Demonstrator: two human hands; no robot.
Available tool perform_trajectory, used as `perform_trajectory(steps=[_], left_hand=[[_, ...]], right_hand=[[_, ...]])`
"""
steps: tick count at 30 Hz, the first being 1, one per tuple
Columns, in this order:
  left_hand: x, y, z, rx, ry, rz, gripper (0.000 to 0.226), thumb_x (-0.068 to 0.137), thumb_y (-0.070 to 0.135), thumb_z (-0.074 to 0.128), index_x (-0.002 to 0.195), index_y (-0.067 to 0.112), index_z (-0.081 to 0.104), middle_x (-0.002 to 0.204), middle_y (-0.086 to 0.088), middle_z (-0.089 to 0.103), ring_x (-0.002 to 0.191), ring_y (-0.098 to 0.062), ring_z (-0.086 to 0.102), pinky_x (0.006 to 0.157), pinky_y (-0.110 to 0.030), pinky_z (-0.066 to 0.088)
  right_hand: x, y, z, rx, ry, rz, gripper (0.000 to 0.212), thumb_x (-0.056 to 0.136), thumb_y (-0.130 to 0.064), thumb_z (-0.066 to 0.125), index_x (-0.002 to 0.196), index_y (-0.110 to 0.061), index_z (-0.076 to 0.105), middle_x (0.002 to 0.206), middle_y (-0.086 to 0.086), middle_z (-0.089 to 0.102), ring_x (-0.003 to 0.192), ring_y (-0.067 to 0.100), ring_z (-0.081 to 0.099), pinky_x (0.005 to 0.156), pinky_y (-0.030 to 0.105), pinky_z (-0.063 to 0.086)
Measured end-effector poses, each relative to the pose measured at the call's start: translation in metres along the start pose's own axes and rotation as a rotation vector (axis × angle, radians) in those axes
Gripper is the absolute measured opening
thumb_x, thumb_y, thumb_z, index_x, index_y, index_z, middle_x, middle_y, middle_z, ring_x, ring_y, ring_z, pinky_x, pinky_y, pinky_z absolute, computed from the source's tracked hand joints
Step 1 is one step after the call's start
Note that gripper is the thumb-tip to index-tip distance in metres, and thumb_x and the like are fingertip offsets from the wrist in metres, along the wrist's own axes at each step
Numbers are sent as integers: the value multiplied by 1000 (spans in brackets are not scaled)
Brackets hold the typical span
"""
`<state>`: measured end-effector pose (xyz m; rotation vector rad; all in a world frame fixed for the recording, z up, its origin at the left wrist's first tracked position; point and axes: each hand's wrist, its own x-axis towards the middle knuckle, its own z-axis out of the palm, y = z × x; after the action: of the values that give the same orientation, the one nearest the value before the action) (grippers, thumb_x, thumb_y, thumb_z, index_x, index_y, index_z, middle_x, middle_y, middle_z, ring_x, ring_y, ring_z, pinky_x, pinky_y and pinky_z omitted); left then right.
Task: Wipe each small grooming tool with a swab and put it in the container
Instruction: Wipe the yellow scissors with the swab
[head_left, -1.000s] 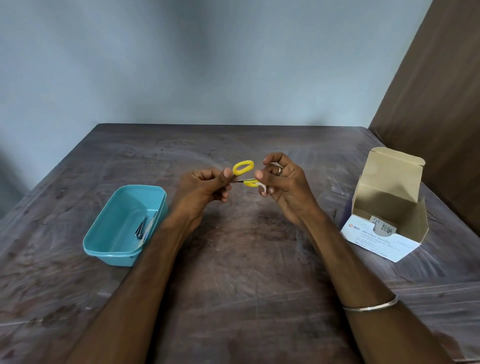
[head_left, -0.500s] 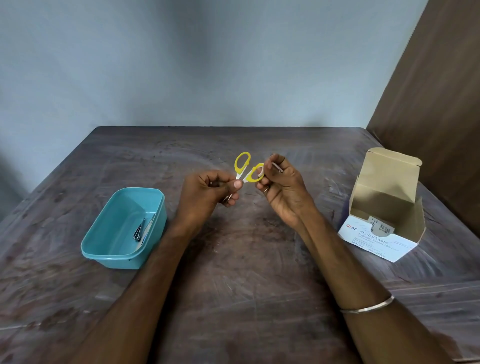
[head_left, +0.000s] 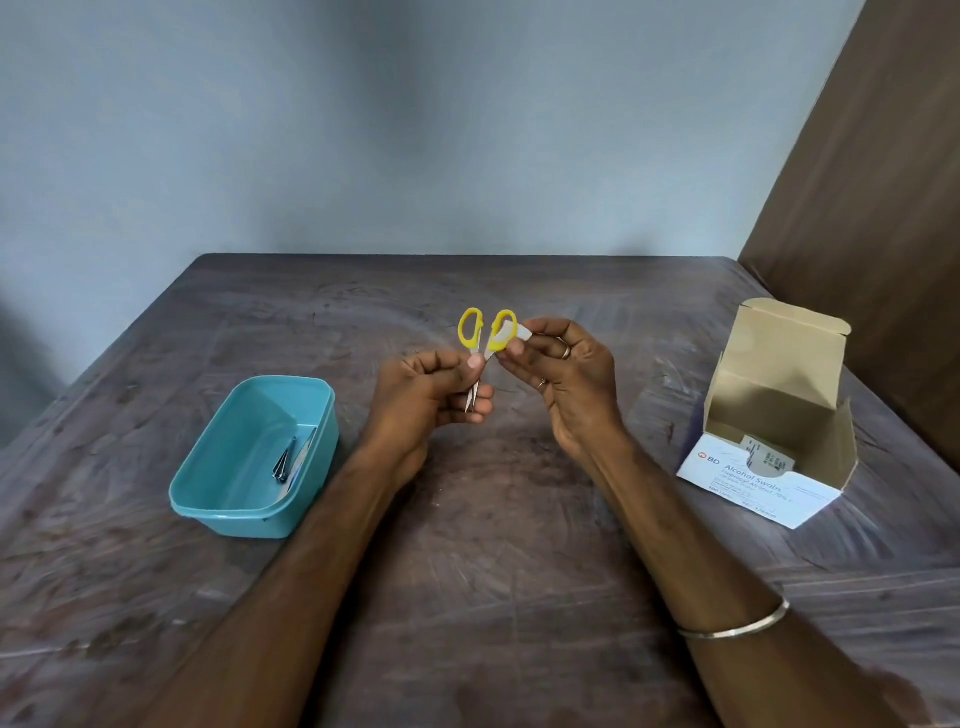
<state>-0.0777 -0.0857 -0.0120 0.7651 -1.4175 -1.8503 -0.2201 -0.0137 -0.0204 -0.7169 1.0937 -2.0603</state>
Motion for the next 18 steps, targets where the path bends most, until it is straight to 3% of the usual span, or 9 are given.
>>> perform_trajectory(steps=[5, 9, 14, 18], left_hand=[[1, -2, 0, 10, 67, 14, 7, 87, 12, 71, 86, 5, 69, 71, -16, 73, 58, -21, 70, 55, -27, 58], [1, -5, 1, 22, 78, 29, 3, 89, 7, 69, 91, 6, 68, 75, -14, 75, 65, -22, 73, 59, -29, 60], [-2, -5, 4, 48, 23, 65, 7, 90, 3, 66, 94, 5, 71, 74, -10, 76, 67, -21, 74, 63, -31, 62], [-1, -5, 3, 194, 48, 102, 14, 91, 5, 65, 87, 15, 74, 72, -11, 75, 64, -20, 72, 60, -30, 60]], right_hand=[[3, -3, -4, -10, 67, 124, 14, 80, 0, 73, 89, -10, 71, 81, 4, 75, 74, 19, 69, 73, 35, 60], [-1, 2, 1, -177, -39, 230, 7, 84, -5, 73, 89, -11, 72, 82, 4, 72, 74, 19, 65, 67, 33, 53], [-5, 5, 7, -185, -41, 205, 10, 85, 3, 72, 83, -6, 66, 74, 11, 72, 60, 18, 66, 57, 32, 58], [-6, 3, 6, -295, -25, 119, 12, 82, 2, 75, 84, -5, 66, 81, 13, 76, 67, 21, 72, 61, 33, 60]])
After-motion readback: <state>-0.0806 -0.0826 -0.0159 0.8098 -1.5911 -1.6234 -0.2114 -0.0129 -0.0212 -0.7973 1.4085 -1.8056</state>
